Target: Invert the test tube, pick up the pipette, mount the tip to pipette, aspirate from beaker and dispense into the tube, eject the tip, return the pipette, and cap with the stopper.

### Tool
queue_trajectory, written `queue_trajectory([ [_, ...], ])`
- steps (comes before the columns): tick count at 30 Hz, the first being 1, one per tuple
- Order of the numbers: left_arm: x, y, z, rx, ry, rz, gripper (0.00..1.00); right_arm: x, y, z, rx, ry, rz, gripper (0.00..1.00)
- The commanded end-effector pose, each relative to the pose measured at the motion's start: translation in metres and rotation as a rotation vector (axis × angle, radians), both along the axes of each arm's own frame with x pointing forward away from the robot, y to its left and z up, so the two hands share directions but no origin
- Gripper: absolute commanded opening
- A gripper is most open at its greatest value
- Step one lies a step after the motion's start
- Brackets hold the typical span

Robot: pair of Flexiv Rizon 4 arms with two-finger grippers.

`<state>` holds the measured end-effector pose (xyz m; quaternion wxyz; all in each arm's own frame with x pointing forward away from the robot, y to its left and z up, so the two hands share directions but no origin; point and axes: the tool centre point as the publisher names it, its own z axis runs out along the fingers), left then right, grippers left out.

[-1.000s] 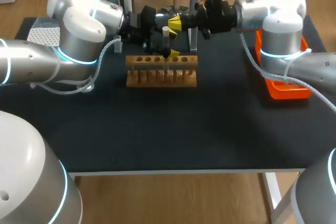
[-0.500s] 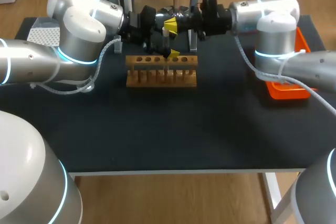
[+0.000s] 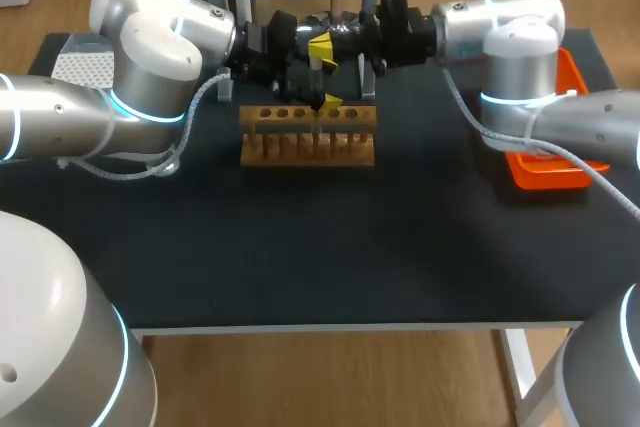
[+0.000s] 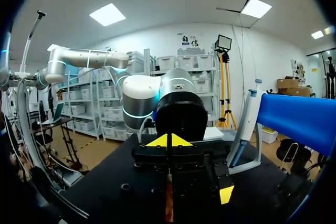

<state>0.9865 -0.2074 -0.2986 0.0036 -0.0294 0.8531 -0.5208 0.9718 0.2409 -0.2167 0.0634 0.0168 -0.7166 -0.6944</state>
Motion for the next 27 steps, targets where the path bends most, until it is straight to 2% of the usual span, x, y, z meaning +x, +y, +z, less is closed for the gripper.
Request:
queue_trajectory([
  [1, 0.002, 0.0, 0.0, 0.001, 0.002, -0.003, 1.0, 0.004, 0.002, -0.001, 0.0, 0.002, 0.002, 0.0],
  [19, 0.002, 0.0, 0.0, 0.001, 0.002, -0.003, 1.0, 0.004, 0.003, -0.014, -0.002, 0.031, -0.006, 0.0],
  [27, 0.002, 0.0, 0.0, 0.001, 0.002, -0.003, 1.0, 0.006, -0.001, 0.006, 0.028, 0.004, -0.01, 0.0],
])
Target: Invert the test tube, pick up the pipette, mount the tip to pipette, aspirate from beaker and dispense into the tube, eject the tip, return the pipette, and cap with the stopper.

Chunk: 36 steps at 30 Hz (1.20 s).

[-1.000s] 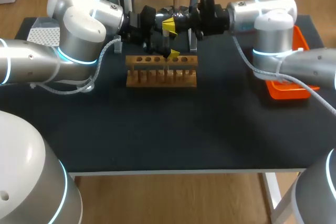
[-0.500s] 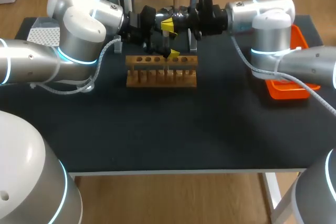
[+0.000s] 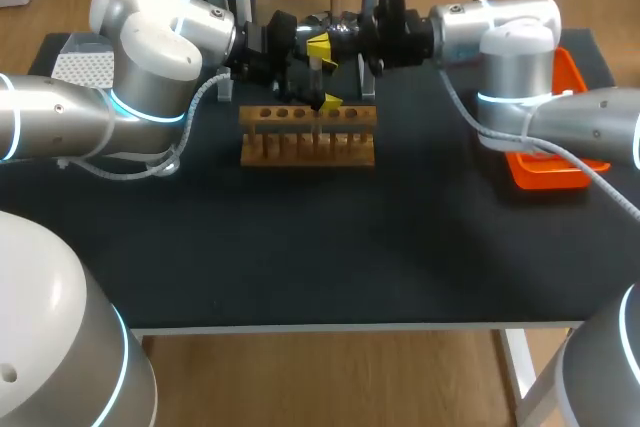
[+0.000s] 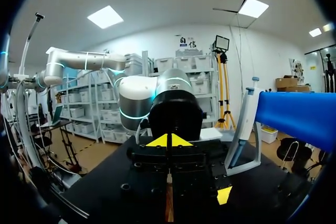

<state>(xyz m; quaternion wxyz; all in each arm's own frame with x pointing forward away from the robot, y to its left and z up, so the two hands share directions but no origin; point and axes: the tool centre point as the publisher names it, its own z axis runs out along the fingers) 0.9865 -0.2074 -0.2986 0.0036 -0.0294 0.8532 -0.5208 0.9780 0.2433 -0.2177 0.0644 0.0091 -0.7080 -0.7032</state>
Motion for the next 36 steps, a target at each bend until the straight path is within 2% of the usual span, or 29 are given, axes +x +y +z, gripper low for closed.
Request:
queue_trajectory([
  [1, 0.002, 0.0, 0.0, 0.001, 0.002, -0.003, 1.0, 0.0, -0.004, 0.011, 0.006, -0.014, 0.001, 0.0],
  [3, 0.002, 0.0, 0.0, 0.001, 0.002, -0.003, 1.0, -0.001, -0.009, 0.019, 0.013, -0.026, 0.0, 0.02],
  [5, 0.002, 0.0, 0.0, 0.001, 0.002, -0.003, 1.0, -0.002, -0.016, 0.025, 0.014, -0.047, -0.01, 0.49],
  [6, 0.002, 0.0, 0.0, 0.001, 0.002, -0.003, 1.0, -0.002, -0.02, 0.028, 0.011, -0.056, -0.018, 1.0],
  [15, 0.002, 0.0, 0.0, 0.001, 0.002, -0.003, 1.0, -0.007, -0.065, 0.046, -0.032, -0.136, -0.053, 1.0],
  [25, 0.002, 0.0, 0.0, 0.001, 0.002, -0.003, 1.0, -0.022, -0.107, 0.035, -0.123, -0.228, -0.095, 1.0],
  [26, 0.002, 0.0, 0.0, 0.001, 0.002, -0.003, 1.0, -0.025, -0.109, 0.033, -0.127, -0.253, -0.098, 1.0],
  [36, 0.002, 0.0, 0.0, 0.001, 0.002, -0.003, 1.0, -0.025, -0.109, 0.033, -0.127, -0.253, -0.098, 1.0],
])
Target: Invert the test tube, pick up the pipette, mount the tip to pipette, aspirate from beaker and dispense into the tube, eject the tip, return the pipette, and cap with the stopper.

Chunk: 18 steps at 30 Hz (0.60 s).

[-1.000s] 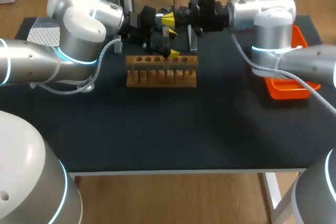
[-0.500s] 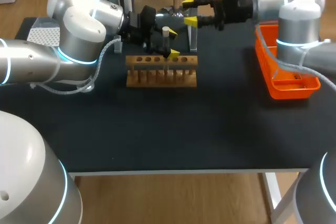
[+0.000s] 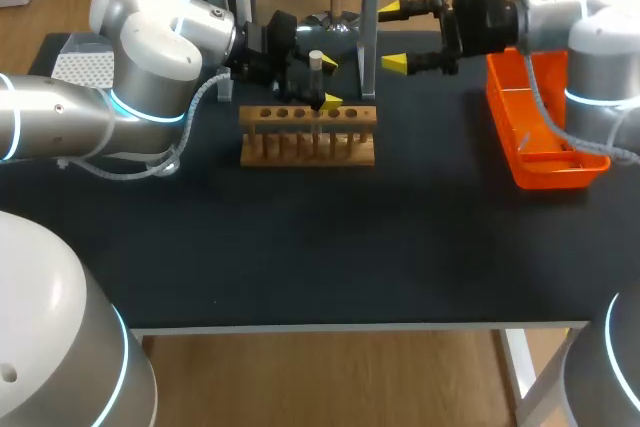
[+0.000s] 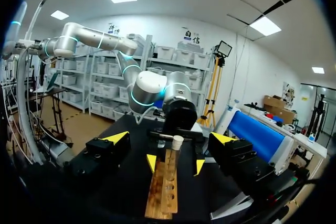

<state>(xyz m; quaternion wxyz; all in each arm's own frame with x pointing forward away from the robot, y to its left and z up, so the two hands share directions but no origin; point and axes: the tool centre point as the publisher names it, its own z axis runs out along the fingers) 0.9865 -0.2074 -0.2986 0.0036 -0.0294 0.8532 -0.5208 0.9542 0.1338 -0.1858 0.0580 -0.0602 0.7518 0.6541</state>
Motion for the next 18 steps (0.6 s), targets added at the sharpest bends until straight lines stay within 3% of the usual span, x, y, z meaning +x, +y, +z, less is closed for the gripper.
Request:
queue_trajectory([
  [1, 0.002, 0.0, 0.0, 0.001, 0.002, -0.003, 1.0, -0.002, 0.0, 0.001, -0.004, 0.0, -0.003, 1.0],
  [18, -0.021, 0.033, 0.006, 0.004, -0.019, 0.083, 1.0, -0.002, 0.0, 0.001, -0.004, 0.0, -0.003, 1.0],
])
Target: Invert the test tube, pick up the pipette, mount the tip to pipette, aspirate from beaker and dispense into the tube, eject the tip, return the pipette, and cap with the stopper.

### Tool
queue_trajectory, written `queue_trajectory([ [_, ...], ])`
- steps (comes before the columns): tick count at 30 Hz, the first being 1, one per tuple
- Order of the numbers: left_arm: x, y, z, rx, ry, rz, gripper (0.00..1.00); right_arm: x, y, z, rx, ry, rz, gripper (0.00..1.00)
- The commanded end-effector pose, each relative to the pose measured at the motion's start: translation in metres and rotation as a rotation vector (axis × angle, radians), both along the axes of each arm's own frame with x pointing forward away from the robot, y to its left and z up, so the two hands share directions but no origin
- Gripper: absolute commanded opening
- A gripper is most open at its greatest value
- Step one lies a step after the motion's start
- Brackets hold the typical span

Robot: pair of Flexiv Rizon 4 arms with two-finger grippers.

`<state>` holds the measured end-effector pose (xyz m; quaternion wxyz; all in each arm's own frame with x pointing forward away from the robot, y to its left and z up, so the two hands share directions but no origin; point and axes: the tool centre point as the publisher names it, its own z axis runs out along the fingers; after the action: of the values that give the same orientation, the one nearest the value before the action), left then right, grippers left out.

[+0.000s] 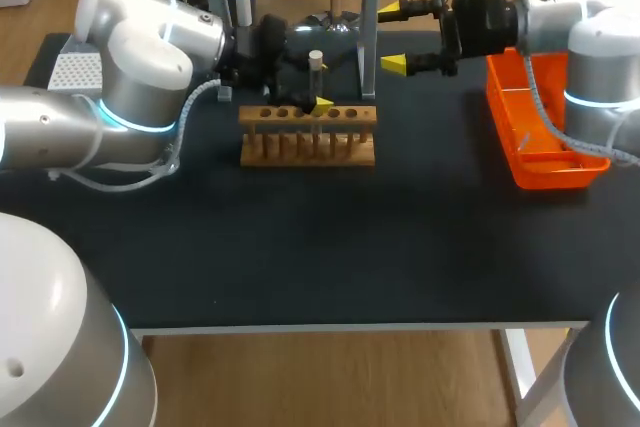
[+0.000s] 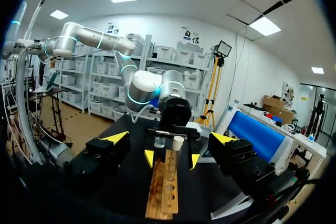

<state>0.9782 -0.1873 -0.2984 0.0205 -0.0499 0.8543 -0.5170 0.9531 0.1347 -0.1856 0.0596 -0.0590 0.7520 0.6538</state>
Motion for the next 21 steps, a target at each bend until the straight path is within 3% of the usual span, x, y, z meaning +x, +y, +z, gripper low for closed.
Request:
queue_trajectory([
  [1, -0.015, 0.016, 0.006, -0.006, -0.016, 0.04, 1.0, 0.0, -0.001, 0.001, -0.003, 0.001, 0.001, 1.0],
  [9, -0.027, 0.045, 0.012, -0.018, -0.04, 0.118, 1.0, 0.0, -0.001, 0.001, -0.003, 0.001, 0.001, 1.0],
  [21, -0.032, 0.052, 0.013, -0.021, -0.043, 0.146, 1.0, 0.0, -0.001, 0.001, -0.003, 0.001, 0.001, 1.0],
])
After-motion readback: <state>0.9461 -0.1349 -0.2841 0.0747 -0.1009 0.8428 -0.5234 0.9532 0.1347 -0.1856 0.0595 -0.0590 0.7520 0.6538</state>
